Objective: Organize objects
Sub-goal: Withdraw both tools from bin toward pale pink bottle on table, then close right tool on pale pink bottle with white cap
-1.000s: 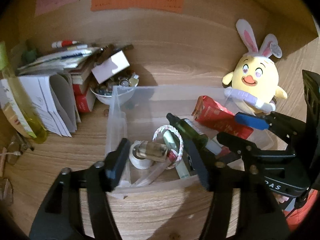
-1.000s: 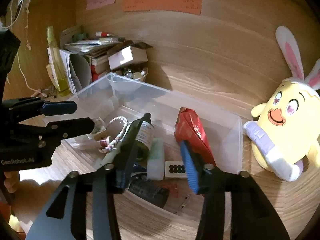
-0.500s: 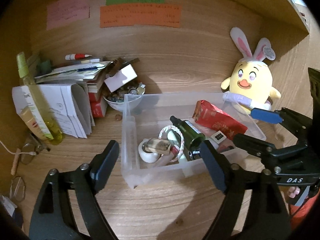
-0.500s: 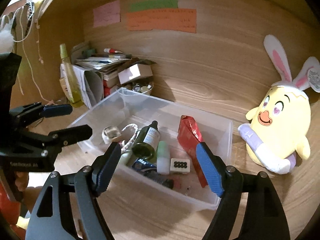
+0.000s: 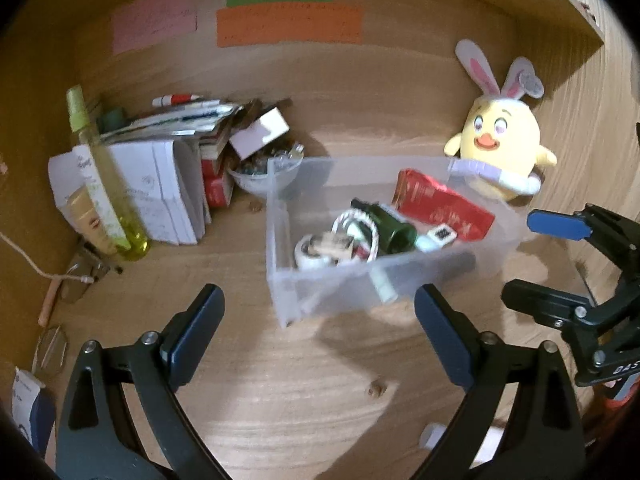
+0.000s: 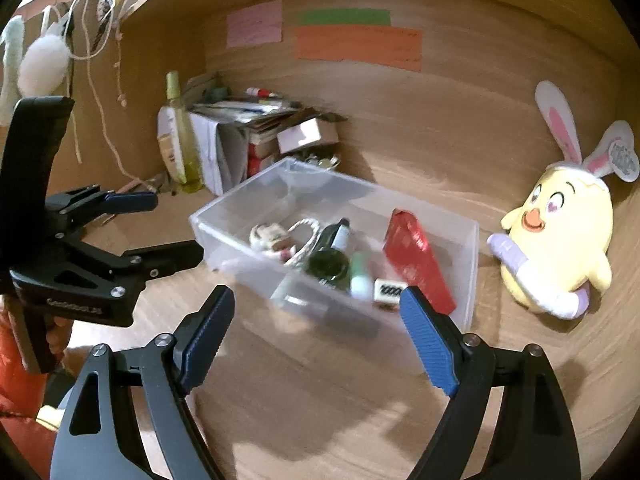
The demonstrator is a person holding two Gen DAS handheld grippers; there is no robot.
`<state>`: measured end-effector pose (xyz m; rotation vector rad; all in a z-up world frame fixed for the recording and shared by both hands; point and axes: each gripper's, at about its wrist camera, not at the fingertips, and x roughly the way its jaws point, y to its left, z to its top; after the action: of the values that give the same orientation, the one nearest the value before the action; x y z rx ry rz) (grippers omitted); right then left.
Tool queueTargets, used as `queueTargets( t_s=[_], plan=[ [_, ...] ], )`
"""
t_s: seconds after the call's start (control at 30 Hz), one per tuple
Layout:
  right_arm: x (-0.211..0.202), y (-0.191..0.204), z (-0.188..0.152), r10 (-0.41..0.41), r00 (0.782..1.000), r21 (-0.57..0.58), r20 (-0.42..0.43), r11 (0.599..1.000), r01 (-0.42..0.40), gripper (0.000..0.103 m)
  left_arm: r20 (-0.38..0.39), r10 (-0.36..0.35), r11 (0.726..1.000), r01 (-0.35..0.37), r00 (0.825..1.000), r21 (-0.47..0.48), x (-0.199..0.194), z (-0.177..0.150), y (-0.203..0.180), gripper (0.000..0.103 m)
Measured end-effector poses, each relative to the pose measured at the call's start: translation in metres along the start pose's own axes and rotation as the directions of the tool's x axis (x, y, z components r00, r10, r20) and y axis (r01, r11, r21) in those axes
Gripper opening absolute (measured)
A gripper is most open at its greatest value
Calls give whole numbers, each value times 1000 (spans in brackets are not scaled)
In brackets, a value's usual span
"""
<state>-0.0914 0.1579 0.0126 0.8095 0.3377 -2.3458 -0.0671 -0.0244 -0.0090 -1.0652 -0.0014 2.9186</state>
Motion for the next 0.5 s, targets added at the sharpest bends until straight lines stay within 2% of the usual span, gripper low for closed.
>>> queueTargets(
  t_s=[0.27, 0.5],
  plan=[
    [8, 20, -27, 71, 994, 14, -80, 997, -70, 83, -82, 4, 999, -7, 997, -42, 2, -31, 16, 97],
    [17, 41, -51, 147, 978, 29, -149, 989, -144, 83, -139, 2, 998, -12, 990, -65, 5, -54, 26, 97]
  ],
)
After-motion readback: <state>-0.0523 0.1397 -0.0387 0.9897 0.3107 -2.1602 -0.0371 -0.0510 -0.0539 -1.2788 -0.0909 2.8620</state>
